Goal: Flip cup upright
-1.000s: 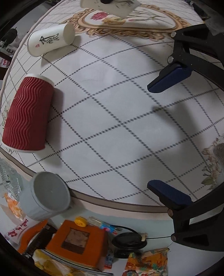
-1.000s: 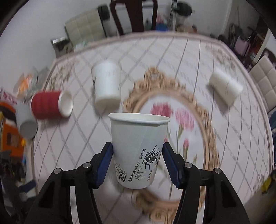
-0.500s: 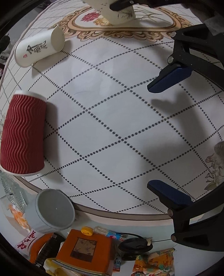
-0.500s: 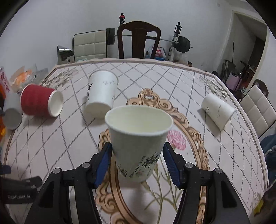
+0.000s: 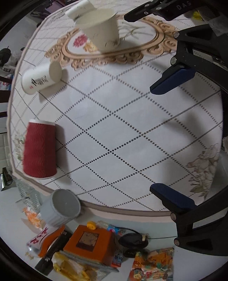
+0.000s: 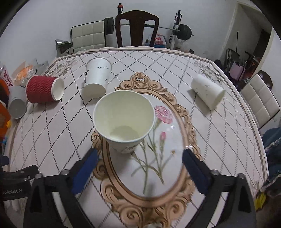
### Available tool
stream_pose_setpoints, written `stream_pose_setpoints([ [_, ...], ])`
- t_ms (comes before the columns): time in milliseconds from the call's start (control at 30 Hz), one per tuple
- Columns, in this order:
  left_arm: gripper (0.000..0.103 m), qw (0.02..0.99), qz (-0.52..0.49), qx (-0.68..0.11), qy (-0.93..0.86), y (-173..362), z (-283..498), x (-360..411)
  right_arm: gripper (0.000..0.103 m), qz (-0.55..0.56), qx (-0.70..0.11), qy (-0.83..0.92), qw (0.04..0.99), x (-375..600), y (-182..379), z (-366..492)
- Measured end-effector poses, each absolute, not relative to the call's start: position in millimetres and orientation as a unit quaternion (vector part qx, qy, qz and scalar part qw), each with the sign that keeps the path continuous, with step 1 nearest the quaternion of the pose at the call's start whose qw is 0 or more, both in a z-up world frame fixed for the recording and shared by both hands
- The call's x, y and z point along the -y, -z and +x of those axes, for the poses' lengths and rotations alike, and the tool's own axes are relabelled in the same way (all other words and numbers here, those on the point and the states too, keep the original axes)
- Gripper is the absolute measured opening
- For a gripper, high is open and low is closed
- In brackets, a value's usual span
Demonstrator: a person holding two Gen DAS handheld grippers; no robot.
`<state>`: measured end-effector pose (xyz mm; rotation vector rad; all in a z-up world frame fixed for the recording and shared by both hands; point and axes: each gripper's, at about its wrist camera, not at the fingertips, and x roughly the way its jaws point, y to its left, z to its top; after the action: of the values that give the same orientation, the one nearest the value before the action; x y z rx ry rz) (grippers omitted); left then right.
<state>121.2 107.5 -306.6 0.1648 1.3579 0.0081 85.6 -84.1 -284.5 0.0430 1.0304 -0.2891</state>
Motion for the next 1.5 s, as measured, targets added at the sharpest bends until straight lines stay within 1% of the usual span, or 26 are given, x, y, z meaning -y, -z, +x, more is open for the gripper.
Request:
stream_pose_setpoints([
  [133,0.103,0.791,0.075,-0.607,-0.005,274,101,-105,0.102,0.015,-0.484,0.157,0.861,93,256,68],
  [267,0.103,0.813,0.071,-0.578,-0.008,226,79,-102,0.102,0.017,-0.48,0.165,0.862,101,218,44],
  [367,0.103,0.827,0.062,-0.558,-0.009,204,72,-104,0.102,0.018,-0.476,0.163,0.864,105,184,21],
  [633,0.103,0.866,0.04,-0.499,-0.004,116,8,-102,0.102,0.012,-0.449,0.15,0.881,114,91,-40],
  [833,0.103,0.882,0.033,-0.469,-0.009,72,-34,-101,0.102,0.011,-0.423,0.139,0.895,115,34,-89],
  [1000,0.103,0.889,0.025,-0.456,0.001,52,-54,-102,0.102,0.014,-0.419,0.136,0.898,116,5,-118],
  [1133,0.103,0.893,0.031,-0.449,0.011,47,-62,-102,0.102,0.007,-0.406,0.14,0.903,111,-12,-134],
  [1500,0.103,0.894,0.03,-0.447,0.003,39,-66,-114,0.103,0.017,-0.413,0.139,0.9,105,-25,-141],
])
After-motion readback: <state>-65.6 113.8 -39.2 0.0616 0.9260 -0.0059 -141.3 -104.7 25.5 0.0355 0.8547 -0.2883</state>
